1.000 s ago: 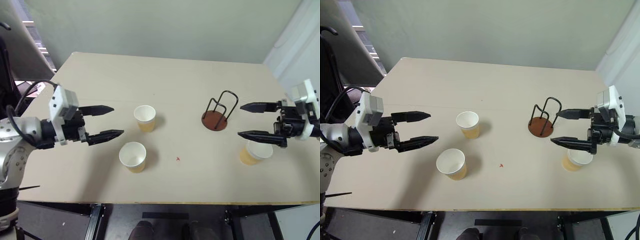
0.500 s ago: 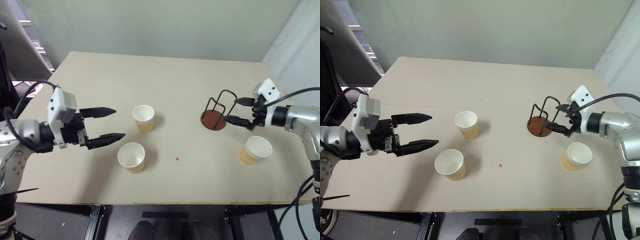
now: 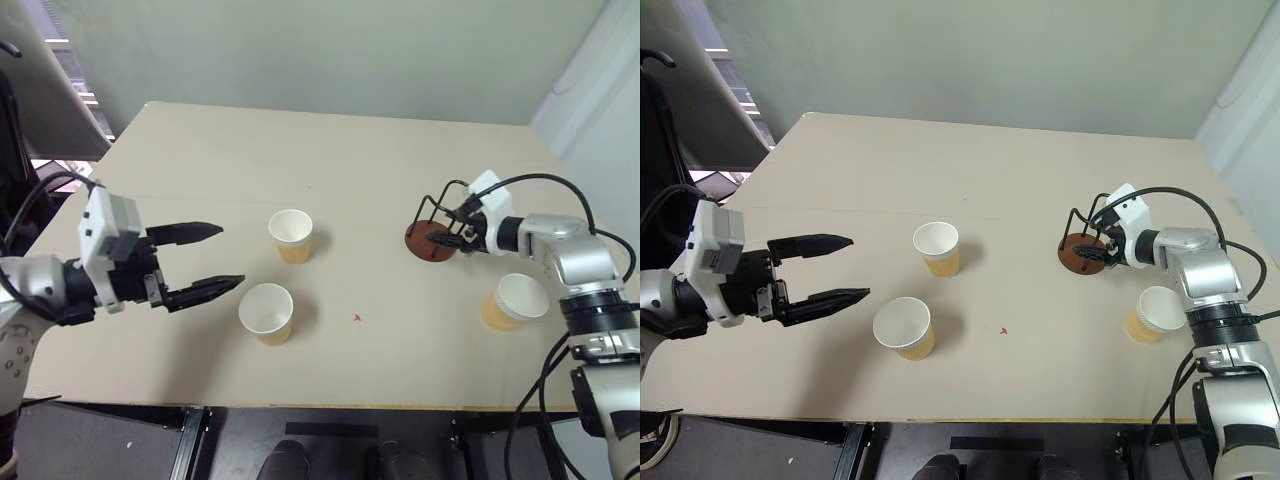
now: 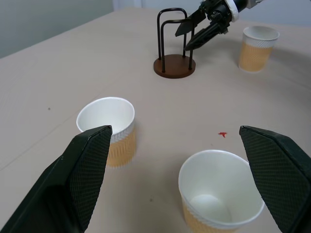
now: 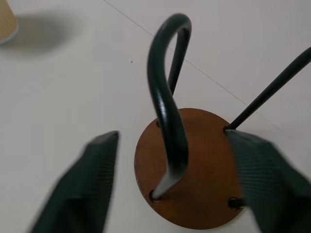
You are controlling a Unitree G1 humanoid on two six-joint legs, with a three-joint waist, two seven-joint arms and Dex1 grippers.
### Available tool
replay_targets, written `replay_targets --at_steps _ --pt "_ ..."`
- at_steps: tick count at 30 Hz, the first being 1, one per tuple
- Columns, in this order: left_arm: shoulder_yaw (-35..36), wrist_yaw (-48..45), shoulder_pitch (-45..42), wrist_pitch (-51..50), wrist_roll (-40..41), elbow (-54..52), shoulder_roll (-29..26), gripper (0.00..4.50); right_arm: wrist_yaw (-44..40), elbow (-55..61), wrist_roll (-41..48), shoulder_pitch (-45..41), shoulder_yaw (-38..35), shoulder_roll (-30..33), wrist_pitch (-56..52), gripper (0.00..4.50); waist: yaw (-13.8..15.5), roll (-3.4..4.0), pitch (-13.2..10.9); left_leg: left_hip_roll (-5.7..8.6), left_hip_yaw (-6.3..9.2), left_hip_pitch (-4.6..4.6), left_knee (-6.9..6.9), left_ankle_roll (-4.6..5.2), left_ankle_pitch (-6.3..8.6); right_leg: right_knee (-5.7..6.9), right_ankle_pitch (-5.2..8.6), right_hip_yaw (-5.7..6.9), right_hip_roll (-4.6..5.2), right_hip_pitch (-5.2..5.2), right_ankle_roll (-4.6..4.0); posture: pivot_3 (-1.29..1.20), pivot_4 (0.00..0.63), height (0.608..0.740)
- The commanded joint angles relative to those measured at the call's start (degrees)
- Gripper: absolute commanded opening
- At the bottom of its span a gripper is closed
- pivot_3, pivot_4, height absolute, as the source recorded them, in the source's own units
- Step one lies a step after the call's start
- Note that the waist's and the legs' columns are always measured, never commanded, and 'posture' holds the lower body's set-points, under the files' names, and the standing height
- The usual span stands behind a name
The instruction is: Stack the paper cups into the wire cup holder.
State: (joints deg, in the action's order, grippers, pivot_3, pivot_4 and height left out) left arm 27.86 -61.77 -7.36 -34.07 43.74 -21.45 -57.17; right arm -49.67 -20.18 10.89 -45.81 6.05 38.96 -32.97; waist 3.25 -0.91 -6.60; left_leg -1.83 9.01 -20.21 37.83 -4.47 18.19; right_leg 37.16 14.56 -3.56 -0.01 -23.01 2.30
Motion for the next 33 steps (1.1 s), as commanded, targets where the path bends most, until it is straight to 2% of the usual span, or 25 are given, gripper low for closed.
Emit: replay_targets --at_steps 1,6,7,12,17,22,25,30,33 --pt "2.2 0.9 0.1 0.1 1.0 -1.9 -0.1 4.50 -0.9 -0.4 -0.8 -2.2 -0.9 0.4 1.9 2.02 0.0 0.00 0.0 0.00 0.00 0.00 0.00 -0.01 0.00 0.00 0.00 0.00 0.00 0.00 0.00 0.00 0.150 0.740" --pt "1.9 1.1 -0.1 0.2 1.0 -1.7 -0.2 4.50 -3.7 0.7 0.2 -2.4 -1.7 1.1 2.9 0.17 0.0 0.01 0.0 0.01 -0.01 0.00 0.00 -0.03 0.00 0.01 -0.01 0.00 0.00 0.00 -0.02 0.00 0.150 0.740" --pt "1.8 1.1 -0.3 0.2 1.0 -1.5 -0.3 4.50 -4.7 1.5 0.7 -2.3 -1.8 1.2 2.9 0.03 0.0 0.01 0.0 0.01 -0.01 0.00 0.01 -0.04 0.00 0.01 -0.01 0.00 0.00 0.00 -0.02 0.00 0.150 0.740" --pt "1.2 0.8 -1.0 0.2 0.9 -1.0 -0.6 4.50 -15.7 13.9 8.3 2.6 -3.0 3.1 2.6 0.03 0.0 0.02 0.0 0.01 -0.04 -0.06 -0.06 -0.09 -0.01 -0.03 -0.01 0.01 -0.04 -0.06 -0.03 0.00 0.150 0.740" --pt "0.7 -0.1 -1.5 -0.2 1.9 -1.9 -0.9 4.50 -19.8 27.1 12.5 7.7 -1.3 5.0 -1.0 0.03 0.0 0.01 0.0 0.00 -0.04 -0.16 0.00 -0.12 -0.02 -0.10 -0.01 0.02 -0.07 -0.05 -0.03 0.00 0.150 0.740" --pt "0.3 -4.6 0.6 -1.9 5.2 -6.3 -2.8 4.50 -21.0 38.5 11.9 13.4 3.8 6.6 -1.8 0.03 -0.1 0.00 0.0 -0.01 -0.04 -0.14 0.08 -0.12 -0.02 -0.10 -0.01 0.02 -0.10 -0.02 -0.03 0.00 0.150 0.740" --pt "0.6 -5.5 0.9 -3.2 7.4 -8.0 -3.3 4.50 -21.4 41.0 12.3 15.0 5.0 6.9 -2.1 0.03 -0.2 0.00 0.0 0.00 -0.05 -0.09 0.13 -0.11 -0.02 -0.04 -0.01 0.00 -0.10 0.03 -0.03 0.00 0.150 0.740" --pt "0.2 -5.2 2.5 -3.3 6.0 -8.6 -4.0 4.50 -24.0 42.1 12.2 16.6 6.5 8.3 -0.5 0.03 -0.2 -0.02 0.0 -0.02 -0.05 0.04 0.12 -0.10 -0.01 0.03 -0.01 -0.02 -0.12 0.10 -0.03 0.00 0.150 0.740" --pt "-0.5 -4.4 2.2 -3.3 5.6 -8.8 -3.8 4.50 -22.6 41.3 10.7 16.9 7.6 6.9 0.6 0.03 -0.3 -0.02 0.0 -0.03 -0.05 0.05 0.12 -0.09 -0.01 0.03 -0.01 -0.03 -0.13 0.10 -0.03 0.00 0.150 0.740"
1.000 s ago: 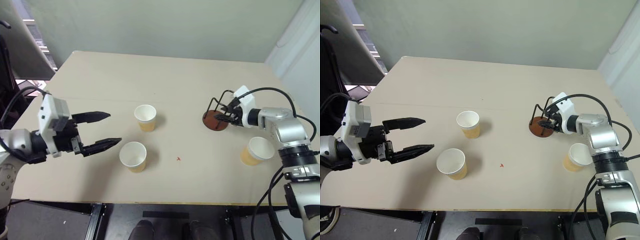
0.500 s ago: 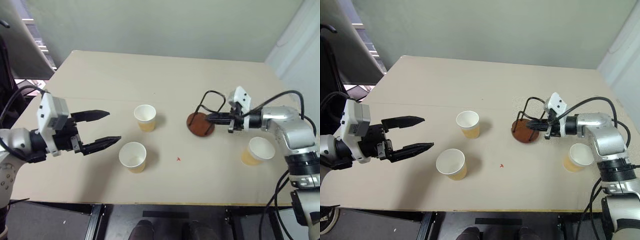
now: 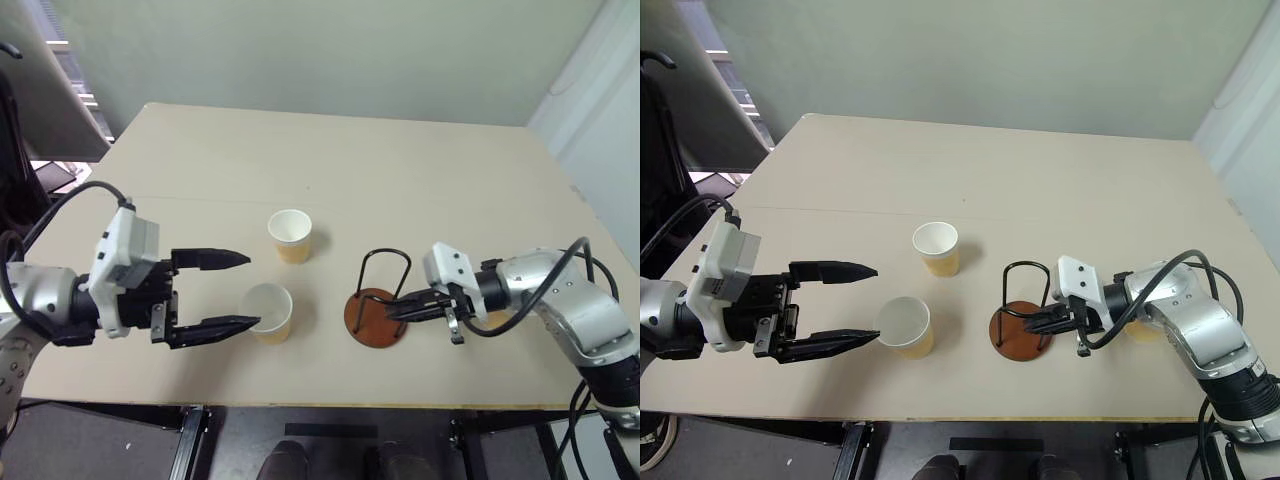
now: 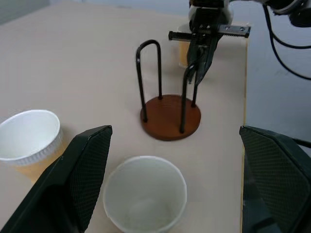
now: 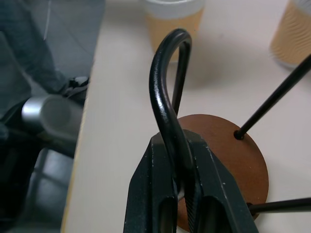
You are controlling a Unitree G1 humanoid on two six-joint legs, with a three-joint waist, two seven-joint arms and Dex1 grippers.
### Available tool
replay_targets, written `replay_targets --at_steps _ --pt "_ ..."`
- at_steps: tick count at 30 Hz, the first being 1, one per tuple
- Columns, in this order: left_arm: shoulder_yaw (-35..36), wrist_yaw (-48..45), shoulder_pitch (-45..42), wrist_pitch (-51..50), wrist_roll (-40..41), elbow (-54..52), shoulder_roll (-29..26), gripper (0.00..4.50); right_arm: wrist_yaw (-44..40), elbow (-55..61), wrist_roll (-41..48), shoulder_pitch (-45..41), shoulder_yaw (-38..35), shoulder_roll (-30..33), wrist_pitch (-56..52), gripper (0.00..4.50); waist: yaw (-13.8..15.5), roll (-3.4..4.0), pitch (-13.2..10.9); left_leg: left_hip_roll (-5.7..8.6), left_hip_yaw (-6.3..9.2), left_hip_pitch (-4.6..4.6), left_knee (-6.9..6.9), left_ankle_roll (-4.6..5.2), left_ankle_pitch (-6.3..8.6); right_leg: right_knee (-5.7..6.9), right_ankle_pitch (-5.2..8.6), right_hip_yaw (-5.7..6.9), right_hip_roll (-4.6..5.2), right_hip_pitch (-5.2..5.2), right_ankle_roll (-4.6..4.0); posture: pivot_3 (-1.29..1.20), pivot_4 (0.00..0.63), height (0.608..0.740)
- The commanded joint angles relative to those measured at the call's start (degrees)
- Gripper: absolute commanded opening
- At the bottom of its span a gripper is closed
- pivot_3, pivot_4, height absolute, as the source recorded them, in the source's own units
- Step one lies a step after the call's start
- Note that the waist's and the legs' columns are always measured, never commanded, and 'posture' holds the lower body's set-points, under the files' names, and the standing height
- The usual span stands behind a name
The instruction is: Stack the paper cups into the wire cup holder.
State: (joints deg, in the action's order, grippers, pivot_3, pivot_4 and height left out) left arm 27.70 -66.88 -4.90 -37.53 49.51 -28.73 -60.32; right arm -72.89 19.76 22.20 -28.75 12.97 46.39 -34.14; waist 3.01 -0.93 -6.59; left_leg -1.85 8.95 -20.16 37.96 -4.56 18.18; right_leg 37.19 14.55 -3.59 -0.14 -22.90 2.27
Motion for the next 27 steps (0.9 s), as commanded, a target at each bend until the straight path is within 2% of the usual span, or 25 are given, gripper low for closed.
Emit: replay_targets --at_steps 1,9,19,23,27 --pt "-0.5 0.9 -0.4 0.2 -0.1 -1.6 -0.6 4.50 1.3 0.9 -1.5 0.0 1.3 -1.0 2.4 0.03 -0.1 0.00 0.0 0.00 0.00 0.01 0.00 0.00 0.00 0.01 0.00 -0.01 0.00 0.00 0.00 0.00 0.150 0.740" --pt "-1.2 1.9 -0.9 0.0 0.6 -1.9 -0.6 4.50 4.3 -1.4 -5.1 0.3 4.4 -4.8 4.6 0.03 -0.2 -0.09 0.1 -0.03 0.00 0.11 -0.02 0.02 0.01 0.02 0.00 -0.01 -0.02 0.06 0.00 0.00 0.150 0.740" --pt "-2.1 0.4 -1.7 -0.1 1.7 -2.3 -1.4 4.50 4.4 -1.9 -6.4 -1.0 5.7 -5.1 4.7 0.03 -0.4 -0.10 0.1 -0.03 0.00 0.21 -0.01 0.02 0.02 0.03 -0.02 -0.01 -0.02 0.16 -0.05 0.00 0.150 0.740" --pt "-2.8 0.3 -2.5 0.1 1.4 -1.8 -1.7 4.50 3.8 -1.1 -5.1 -1.7 5.1 -4.8 2.8 1.05 -0.5 -0.07 0.0 -0.03 0.01 0.17 -0.01 0.02 0.01 0.04 -0.02 -0.01 -0.02 0.14 -0.05 0.00 0.150 0.740" --pt "-5.4 0.4 -4.8 0.7 0.7 -0.7 -1.1 4.50 4.6 1.3 -4.7 -1.9 1.9 -2.7 2.3 2.48 -0.3 -0.05 0.0 -0.03 0.02 0.11 -0.02 0.01 0.02 0.00 -0.02 0.00 -0.02 0.10 -0.05 0.00 0.150 0.740"
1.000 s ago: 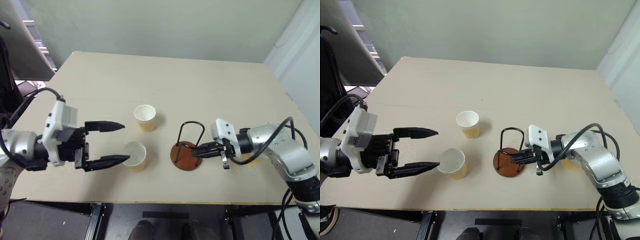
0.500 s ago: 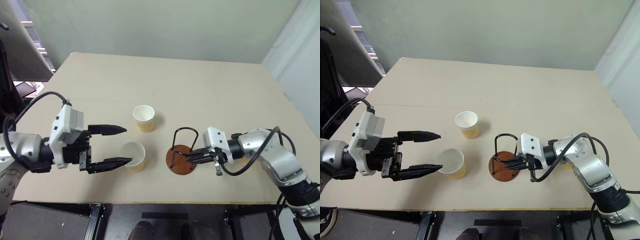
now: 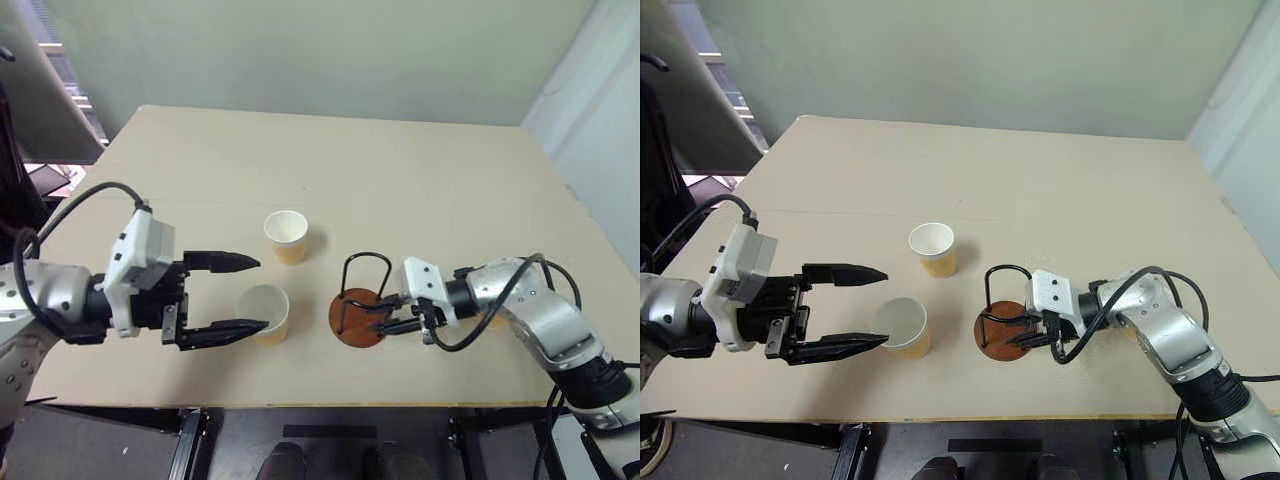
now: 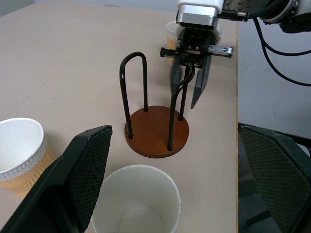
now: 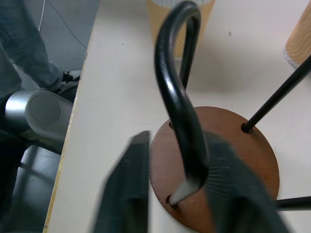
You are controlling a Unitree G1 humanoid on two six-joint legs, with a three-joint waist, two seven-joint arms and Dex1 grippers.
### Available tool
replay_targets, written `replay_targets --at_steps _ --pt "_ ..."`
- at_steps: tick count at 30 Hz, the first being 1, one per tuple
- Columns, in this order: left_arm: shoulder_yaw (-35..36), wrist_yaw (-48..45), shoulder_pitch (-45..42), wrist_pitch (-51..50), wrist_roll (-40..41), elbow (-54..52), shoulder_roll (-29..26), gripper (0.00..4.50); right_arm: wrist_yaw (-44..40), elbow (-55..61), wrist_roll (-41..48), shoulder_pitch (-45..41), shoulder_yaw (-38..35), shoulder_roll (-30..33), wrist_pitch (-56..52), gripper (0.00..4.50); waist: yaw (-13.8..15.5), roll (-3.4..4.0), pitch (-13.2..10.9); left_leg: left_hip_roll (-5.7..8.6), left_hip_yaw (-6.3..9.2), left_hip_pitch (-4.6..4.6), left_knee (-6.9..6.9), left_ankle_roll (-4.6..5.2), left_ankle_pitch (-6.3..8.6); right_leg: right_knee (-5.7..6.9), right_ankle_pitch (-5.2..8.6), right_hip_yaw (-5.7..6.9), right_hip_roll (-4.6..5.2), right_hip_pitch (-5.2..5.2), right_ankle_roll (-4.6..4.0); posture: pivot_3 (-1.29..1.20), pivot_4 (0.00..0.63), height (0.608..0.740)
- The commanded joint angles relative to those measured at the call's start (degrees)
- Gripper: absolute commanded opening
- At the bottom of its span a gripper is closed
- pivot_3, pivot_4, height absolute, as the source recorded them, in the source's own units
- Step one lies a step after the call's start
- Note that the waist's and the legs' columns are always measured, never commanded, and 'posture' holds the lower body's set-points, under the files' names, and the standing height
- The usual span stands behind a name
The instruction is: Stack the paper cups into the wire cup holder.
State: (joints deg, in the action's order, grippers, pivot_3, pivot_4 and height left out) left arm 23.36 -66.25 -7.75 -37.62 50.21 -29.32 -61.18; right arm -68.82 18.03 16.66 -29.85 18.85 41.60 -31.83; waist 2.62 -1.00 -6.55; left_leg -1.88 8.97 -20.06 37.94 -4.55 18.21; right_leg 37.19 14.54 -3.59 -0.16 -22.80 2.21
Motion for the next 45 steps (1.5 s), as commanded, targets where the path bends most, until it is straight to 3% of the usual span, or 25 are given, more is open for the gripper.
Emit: replay_targets --at_steps 1,3,9,12,15,23,32,35,43,45 --pt "-1.8 -0.2 -2.7 0.9 -0.2 0.2 -0.2 4.50 0.5 3.8 1.2 -0.5 -5.2 3.1 -0.1 2.87 0.2 0.03 0.0 0.02 0.00 -0.02 0.00 0.00 0.00 -0.02 0.00 0.00 0.01 -0.01 0.00 0.00 0.150 0.740" --pt "-2.7 -0.6 -3.6 1.2 -0.6 0.8 -0.1 4.50 0.6 5.2 1.6 0.0 -7.2 5.0 -0.1 3.58 0.3 0.02 0.0 0.03 0.01 -0.05 0.00 0.00 0.00 -0.06 0.00 0.00 0.04 0.00 0.00 0.00 0.150 0.740" --pt "-6.4 -3.2 -7.7 2.9 -2.1 4.1 0.0 4.50 -2.2 8.8 11.0 1.4 -24.2 15.7 -5.0 3.58 0.7 0.04 0.0 0.03 -0.01 -0.12 -0.08 -0.02 0.02 -0.17 0.01 -0.01 0.05 -0.04 -0.01 0.00 0.150 0.740" --pt "-9.1 -3.9 -10.2 3.0 -2.1 4.2 1.2 4.50 -4.0 6.7 10.9 10.9 -34.3 21.3 -6.3 3.58 1.1 0.01 0.0 0.03 -0.01 -0.12 -0.14 -0.05 0.01 -0.20 0.03 -0.01 0.01 -0.03 -0.05 0.00 0.150 0.740" --pt "-10.7 -4.4 -11.4 3.1 -2.6 4.6 2.0 4.50 -2.3 5.6 7.1 18.7 -37.3 24.4 -5.0 3.58 1.3 0.00 0.0 0.06 -0.04 -0.10 -0.11 -0.05 0.02 -0.22 0.06 -0.06 0.09 -0.01 -0.10 0.00 0.150 0.740" --pt "-12.4 -5.2 -13.4 3.1 -3.7 5.7 2.7 4.50 2.0 1.6 -0.4 24.5 -32.9 26.5 -0.3 3.58 0.3 0.08 -0.1 -0.07 -0.29 0.08 -0.09 0.03 0.06 -0.04 0.02 -0.24 -0.03 -0.01 -0.01 0.00 0.150 0.740" --pt "-10.2 -3.3 -10.7 2.3 -2.8 3.6 2.4 4.50 2.3 -7.3 -6.6 20.7 -24.7 26.3 5.8 3.58 0.4 0.09 -0.1 -0.08 -0.30 0.03 -0.06 0.19 0.15 -0.15 -0.01 -0.25 -0.03 -0.02 0.03 0.00 0.150 0.740" --pt "-9.4 -2.5 -9.8 2.0 -2.5 3.0 2.1 4.50 2.2 -8.9 -7.5 19.1 -22.1 25.6 6.9 3.00 0.4 0.09 -0.1 -0.08 -0.31 0.02 -0.06 0.19 0.15 -0.13 -0.01 -0.25 -0.04 -0.04 0.04 0.00 0.150 0.740" --pt "-6.7 -1.4 -7.3 1.2 -1.9 1.5 1.5 4.50 -0.4 -11.1 -7.3 15.7 -20.1 26.0 8.5 0.17 0.4 0.10 -0.1 -0.08 -0.32 0.02 -0.04 0.18 0.15 -0.13 -0.02 -0.26 -0.05 -0.03 0.04 0.00 0.150 0.740" --pt "-6.3 -1.2 -6.8 1.1 -2.0 1.3 1.5 4.50 -2.8 -10.0 -5.3 15.3 -21.3 26.6 8.2 0.05 0.4 0.10 -0.1 -0.08 -0.32 0.02 -0.03 0.18 0.15 -0.12 -0.02 -0.26 -0.07 -0.03 0.04 0.00 0.150 0.740"
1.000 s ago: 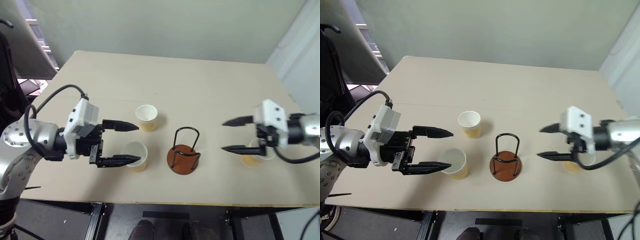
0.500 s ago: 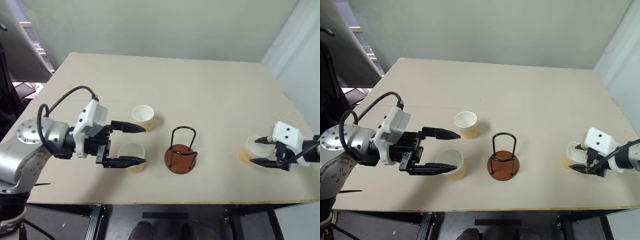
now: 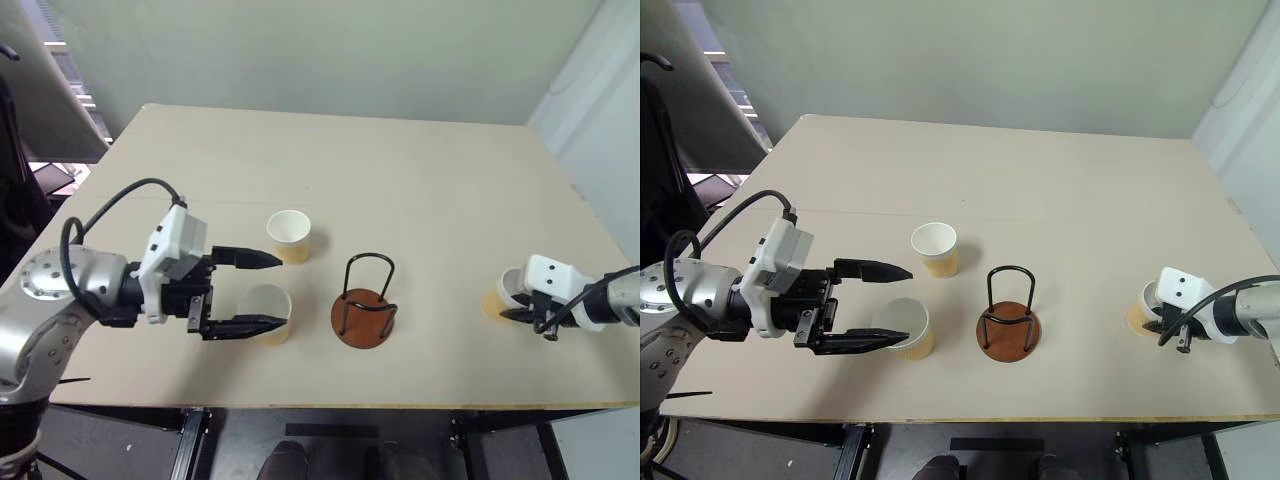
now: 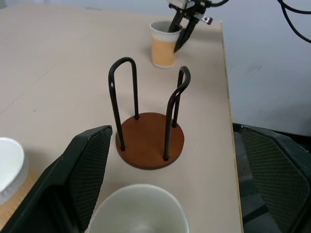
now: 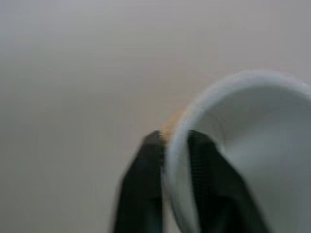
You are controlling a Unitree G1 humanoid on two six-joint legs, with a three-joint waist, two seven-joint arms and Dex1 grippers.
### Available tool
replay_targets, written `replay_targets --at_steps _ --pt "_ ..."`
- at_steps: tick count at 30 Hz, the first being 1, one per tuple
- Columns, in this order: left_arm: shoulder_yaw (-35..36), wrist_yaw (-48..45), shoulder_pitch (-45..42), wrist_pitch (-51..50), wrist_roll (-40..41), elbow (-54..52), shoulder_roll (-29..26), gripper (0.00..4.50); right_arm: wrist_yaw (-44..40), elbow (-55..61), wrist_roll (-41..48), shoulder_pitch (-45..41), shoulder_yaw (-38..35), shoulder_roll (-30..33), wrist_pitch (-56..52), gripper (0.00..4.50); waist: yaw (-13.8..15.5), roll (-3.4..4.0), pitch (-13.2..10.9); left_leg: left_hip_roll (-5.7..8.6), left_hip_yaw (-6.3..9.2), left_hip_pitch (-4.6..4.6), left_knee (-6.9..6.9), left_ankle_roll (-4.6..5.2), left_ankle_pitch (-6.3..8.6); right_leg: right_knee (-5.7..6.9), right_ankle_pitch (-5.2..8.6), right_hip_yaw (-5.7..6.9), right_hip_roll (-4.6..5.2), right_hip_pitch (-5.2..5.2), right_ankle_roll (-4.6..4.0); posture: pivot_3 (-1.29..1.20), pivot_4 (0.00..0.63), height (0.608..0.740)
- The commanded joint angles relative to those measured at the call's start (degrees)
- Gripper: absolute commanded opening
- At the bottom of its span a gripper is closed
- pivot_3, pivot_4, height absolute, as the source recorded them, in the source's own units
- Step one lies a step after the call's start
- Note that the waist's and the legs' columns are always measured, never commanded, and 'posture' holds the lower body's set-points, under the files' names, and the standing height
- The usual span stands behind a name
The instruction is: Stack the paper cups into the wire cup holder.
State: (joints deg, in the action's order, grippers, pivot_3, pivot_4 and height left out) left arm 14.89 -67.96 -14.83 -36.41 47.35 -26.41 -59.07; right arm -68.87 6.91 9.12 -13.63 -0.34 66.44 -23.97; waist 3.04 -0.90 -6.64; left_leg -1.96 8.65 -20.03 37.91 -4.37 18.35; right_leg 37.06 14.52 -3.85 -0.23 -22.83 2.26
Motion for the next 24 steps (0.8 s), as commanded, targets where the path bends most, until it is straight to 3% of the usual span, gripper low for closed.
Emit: replay_targets --at_steps 1,7,13,17,20,24 --pt "2.4 0.5 0.5 -0.1 0.9 -1.6 -0.6 4.50 -4.0 2.1 4.1 -1.7 -3.3 1.9 -0.2 0.05 0.0 0.00 0.0 0.00 0.00 0.00 0.01 0.00 0.00 0.00 0.00 0.00 0.00 0.00 0.00 0.00 0.150 0.740" --pt "2.4 0.8 0.7 0.1 0.6 -1.6 -0.6 4.50 -8.6 4.9 21.0 -18.0 -8.7 -1.6 -6.9 0.05 -0.5 0.11 0.0 -0.01 -0.26 0.03 0.04 -0.05 -0.03 0.05 -0.04 -0.50 -0.46 -0.06 0.07 0.00 0.150 0.740" --pt "1.8 1.1 0.1 0.3 0.3 -1.6 -0.4 4.50 -6.9 9.6 28.5 -30.7 -3.6 -10.5 -11.5 0.05 -0.8 0.04 0.0 -0.07 -0.28 0.11 0.10 -0.05 -0.03 0.01 -0.08 -0.80 -0.69 -0.10 0.15 0.00 0.150 0.740" --pt "2.0 1.1 0.1 0.3 0.4 -1.7 -0.4 4.50 -7.1 12.2 29.7 -32.5 -1.2 -13.0 -13.1 0.05 -0.4 0.05 0.0 -0.10 -0.26 0.02 0.08 -0.06 -0.03 0.02 -0.10 -0.80 -0.72 -0.21 0.18 0.00 0.150 0.740" --pt "3.1 1.7 1.3 0.1 0.8 -3.4 -0.6 4.50 -8.1 15.8 27.3 -30.6 5.6 -15.6 -11.7 0.05 -0.4 0.02 0.0 -0.06 -0.26 -0.01 0.11 -0.03 -0.01 -0.03 -0.10 -0.82 -0.63 -0.20 0.18 0.00 0.150 0.740" --pt "4.6 2.4 3.4 -0.1 1.0 -4.7 -0.7 4.50 -9.7 16.4 25.5 -29.1 7.9 -15.3 -10.1 0.05 -0.6 0.04 0.0 -0.07 -0.30 -0.03 0.10 -0.02 -0.01 -0.02 -0.11 -0.82 -0.63 -0.24 0.19 0.00 0.150 0.740"
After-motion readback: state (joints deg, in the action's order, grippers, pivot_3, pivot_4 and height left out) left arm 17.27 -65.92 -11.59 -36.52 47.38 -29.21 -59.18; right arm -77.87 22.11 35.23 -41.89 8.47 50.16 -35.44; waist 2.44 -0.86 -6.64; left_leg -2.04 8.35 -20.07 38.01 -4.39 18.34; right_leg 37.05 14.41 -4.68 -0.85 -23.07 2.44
